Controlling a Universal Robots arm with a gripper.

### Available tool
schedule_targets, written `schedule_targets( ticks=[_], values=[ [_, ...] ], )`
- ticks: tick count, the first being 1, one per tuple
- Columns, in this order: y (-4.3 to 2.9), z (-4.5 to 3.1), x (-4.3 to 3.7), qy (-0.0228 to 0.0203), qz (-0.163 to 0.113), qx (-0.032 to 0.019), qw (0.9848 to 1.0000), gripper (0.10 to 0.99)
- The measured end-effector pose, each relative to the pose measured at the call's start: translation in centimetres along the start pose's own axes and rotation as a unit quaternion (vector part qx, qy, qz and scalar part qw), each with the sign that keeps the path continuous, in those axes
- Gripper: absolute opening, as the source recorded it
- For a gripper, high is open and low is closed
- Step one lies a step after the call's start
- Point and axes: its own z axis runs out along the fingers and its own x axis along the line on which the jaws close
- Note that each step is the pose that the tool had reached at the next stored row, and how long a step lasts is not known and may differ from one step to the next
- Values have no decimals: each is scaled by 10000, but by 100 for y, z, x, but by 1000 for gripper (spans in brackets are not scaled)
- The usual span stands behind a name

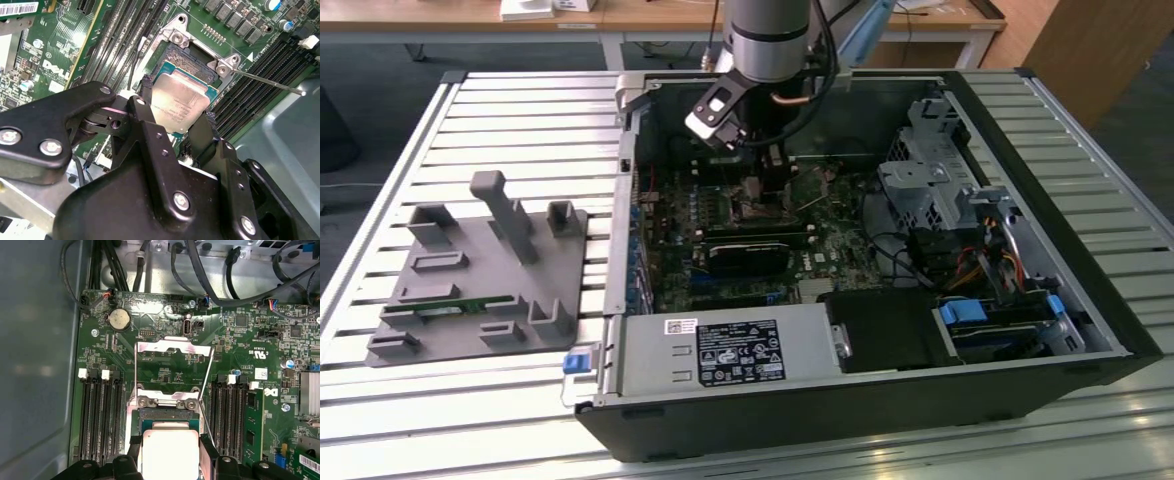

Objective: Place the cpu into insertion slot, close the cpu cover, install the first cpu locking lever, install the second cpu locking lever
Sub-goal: 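Place the cpu into insertion slot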

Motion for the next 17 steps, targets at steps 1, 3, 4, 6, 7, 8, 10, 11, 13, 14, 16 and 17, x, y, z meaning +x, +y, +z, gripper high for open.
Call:
schedule_targets(
  ticks=[1, 3, 4, 6, 7, 8, 10, 11, 13, 14, 16, 17],
  values=[
    [0, 2, 0, 0, 0, 0, 10000, 537],
    [-1, 7, 0, 0, 0, 0, 10000, 537],
    [-1, 10, 0, 0, 0, 0, 10000, 537],
    [-1, 18, 1, 1, 0, -1, 10000, 537],
    [-1, 22, 1, 0, 0, 0, 10000, 537],
    [-1, 26, 1, 0, 0, 0, 10000, 537],
    [-2, 37, 1, 0, 0, 0, 10000, 537],
    [-2, 46, 1, 0, 0, 0, 10000, 537],
    [-3, 64, 2, 0, 0, 0, 10000, 537],
    [-4, 71, 2, 0, 0, 0, 10000, 537],
    [-4, 79, 2, 0, 3, 0, 10000, 537],
    [-4, 83, 3, -1, 10, 0, 10000, 537]
  ],
)
